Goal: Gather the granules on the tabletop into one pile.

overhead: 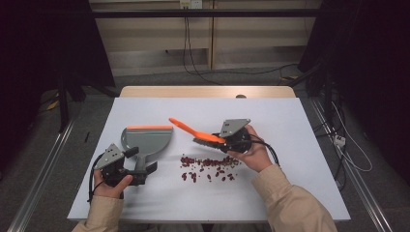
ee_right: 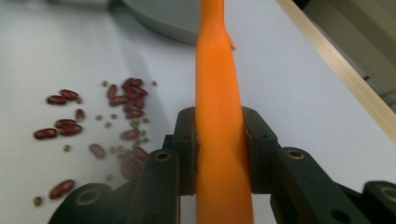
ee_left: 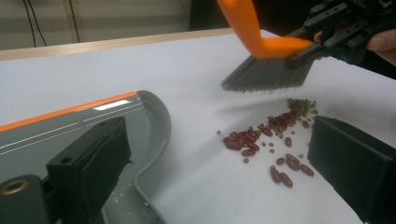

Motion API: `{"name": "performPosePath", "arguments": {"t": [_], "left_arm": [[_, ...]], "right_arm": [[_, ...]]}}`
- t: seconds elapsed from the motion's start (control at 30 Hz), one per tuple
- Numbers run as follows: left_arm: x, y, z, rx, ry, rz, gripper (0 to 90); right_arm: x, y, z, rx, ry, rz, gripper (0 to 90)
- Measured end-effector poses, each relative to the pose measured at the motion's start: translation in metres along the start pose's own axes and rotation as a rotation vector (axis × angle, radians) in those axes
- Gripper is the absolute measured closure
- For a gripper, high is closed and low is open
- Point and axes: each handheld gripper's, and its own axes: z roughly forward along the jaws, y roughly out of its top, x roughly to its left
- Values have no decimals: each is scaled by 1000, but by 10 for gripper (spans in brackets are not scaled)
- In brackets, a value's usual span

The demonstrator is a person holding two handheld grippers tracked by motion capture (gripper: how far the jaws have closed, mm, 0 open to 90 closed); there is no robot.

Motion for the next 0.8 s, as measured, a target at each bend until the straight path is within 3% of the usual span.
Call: {"name": "performPosePath", "arguments": {"t": [0.13, 0.37, 0.67, 0.8], "left_arm": [[1, 0, 0, -1, 4, -5, 54], [1, -1, 1, 11, 6, -1, 54], [1, 0, 1, 8, 7, 2, 54], [1, -1, 1, 9, 8, -2, 54]], "right_arm": [[-5, -15, -9, 55, -61, 34, 713], [-3, -35, -16, 119, -100, 65, 713], [14, -36, -16, 91, -62, 82, 712], [20, -34, -16, 80, -27, 45, 712]]}}
